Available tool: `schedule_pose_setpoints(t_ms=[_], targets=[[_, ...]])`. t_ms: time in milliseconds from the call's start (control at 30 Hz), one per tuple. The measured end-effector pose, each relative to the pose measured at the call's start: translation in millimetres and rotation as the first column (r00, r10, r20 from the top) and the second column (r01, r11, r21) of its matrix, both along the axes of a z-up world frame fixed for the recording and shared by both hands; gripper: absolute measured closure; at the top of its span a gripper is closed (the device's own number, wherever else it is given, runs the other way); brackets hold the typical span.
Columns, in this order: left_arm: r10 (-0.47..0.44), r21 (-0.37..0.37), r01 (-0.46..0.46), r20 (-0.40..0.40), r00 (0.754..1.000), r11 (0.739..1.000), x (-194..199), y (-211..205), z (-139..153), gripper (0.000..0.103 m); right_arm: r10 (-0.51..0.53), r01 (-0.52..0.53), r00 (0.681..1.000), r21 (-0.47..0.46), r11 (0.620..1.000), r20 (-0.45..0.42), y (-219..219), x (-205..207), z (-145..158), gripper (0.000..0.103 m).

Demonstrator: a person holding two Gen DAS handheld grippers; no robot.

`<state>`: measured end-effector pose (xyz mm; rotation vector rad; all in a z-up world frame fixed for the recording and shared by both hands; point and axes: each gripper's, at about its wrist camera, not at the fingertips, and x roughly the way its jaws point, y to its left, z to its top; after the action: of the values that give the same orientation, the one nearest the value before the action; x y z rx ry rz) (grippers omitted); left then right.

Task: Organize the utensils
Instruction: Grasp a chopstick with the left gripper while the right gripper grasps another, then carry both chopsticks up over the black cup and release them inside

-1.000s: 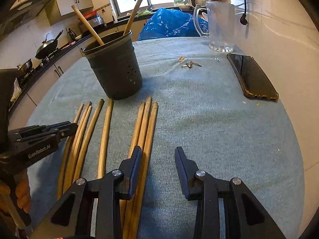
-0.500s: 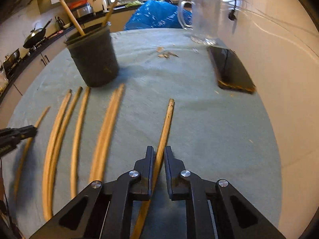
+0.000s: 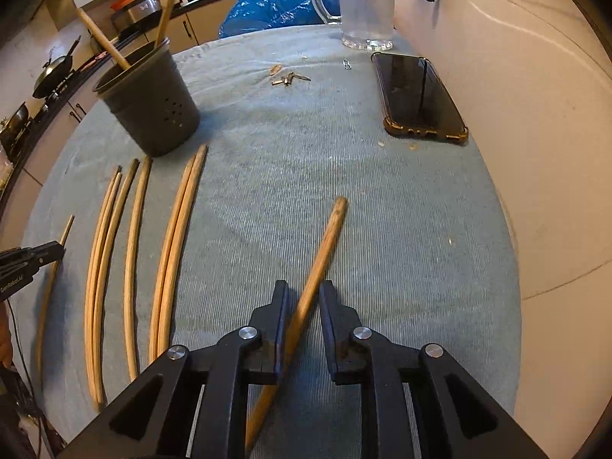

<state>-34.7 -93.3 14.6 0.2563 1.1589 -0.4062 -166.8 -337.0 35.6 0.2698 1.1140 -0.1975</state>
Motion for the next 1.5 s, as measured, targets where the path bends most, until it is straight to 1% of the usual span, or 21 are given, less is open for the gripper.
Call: schedule_pose_setpoints(t_ms=[133,267,367,433,500,567,667,800,833,933,1000,1033,1133,1200,1267,1433,1500], targets=[[-0.009,0.022,0.008,0.005,1.000,1.000,8,-7,0,0.096,-0.006,0.005,0.999,-0.025,1.000,-0.040,1,19,0,0.086],[-0.018,0.033,0.018,0.006,1.000,0.999,14,-11,-1,0.096,0.010,-0.018,0.996,-0.091,0.996,-0.092,10,38,0,0.086],[-0.029,0.032,0.028,0.006,1.000,0.999,16,-13,-1,0.096,0.015,-0.025,0.994,-0.093,0.995,-0.112,13,46,1,0.086],[-0.030,0.025,0.030,0.004,1.000,0.999,18,-11,-2,0.096,0.010,-0.020,0.994,-0.084,0.996,-0.113,12,48,1,0.088],[-0.028,0.018,0.028,0.005,1.000,0.999,17,-9,-3,0.096,0.014,-0.022,0.995,-0.080,0.997,-0.102,14,49,1,0.093],[-0.028,0.022,0.027,0.020,0.999,0.999,15,-6,-2,0.097,0.014,-0.021,0.996,-0.084,0.996,-0.086,16,48,1,0.095],[0.009,0.009,-0.009,0.049,0.999,1.000,5,1,5,0.098,-0.003,0.002,0.999,-0.029,1.000,-0.037,12,42,4,0.096],[0.050,-0.055,-0.044,0.108,0.993,0.998,-7,15,28,0.098,-0.013,0.013,0.998,0.008,1.000,0.061,11,27,24,0.096],[0.060,-0.083,-0.049,0.132,0.989,0.995,-13,19,39,0.098,-0.014,0.013,0.996,0.014,1.000,0.086,12,24,29,0.096],[0.073,-0.134,-0.048,0.190,0.979,0.990,-25,29,63,0.098,-0.016,0.012,0.987,0.027,1.000,0.158,13,14,46,0.096],[0.076,-0.156,-0.040,0.233,0.970,0.987,-37,33,77,0.098,-0.018,0.014,0.979,0.023,1.000,0.203,16,5,57,0.096],[0.076,-0.163,-0.036,0.246,0.966,0.986,-36,32,82,0.098,-0.019,0.014,0.975,0.023,1.000,0.223,18,1,62,0.096],[0.080,-0.202,-0.019,0.300,0.951,0.979,-56,32,107,0.098,-0.016,0.009,0.963,0.029,1.000,0.270,20,-10,77,0.096],[0.080,-0.219,-0.008,0.320,0.944,0.976,-66,33,117,0.098,-0.017,0.010,0.953,0.025,1.000,0.302,24,-20,86,0.096],[0.078,-0.232,0.007,0.354,0.932,0.973,-79,34,128,0.098,-0.016,0.009,0.943,0.023,1.000,0.332,28,-26,94,0.096],[0.080,-0.237,0.030,0.441,0.894,0.971,-107,31,144,0.098,-0.010,0.006,0.922,0.013,1.000,0.388,38,-45,107,0.096],[0.079,-0.252,0.050,0.476,0.876,0.966,-120,33,154,0.098,-0.003,0.000,0.915,0.008,1.000,0.404,42,-50,111,0.096]])
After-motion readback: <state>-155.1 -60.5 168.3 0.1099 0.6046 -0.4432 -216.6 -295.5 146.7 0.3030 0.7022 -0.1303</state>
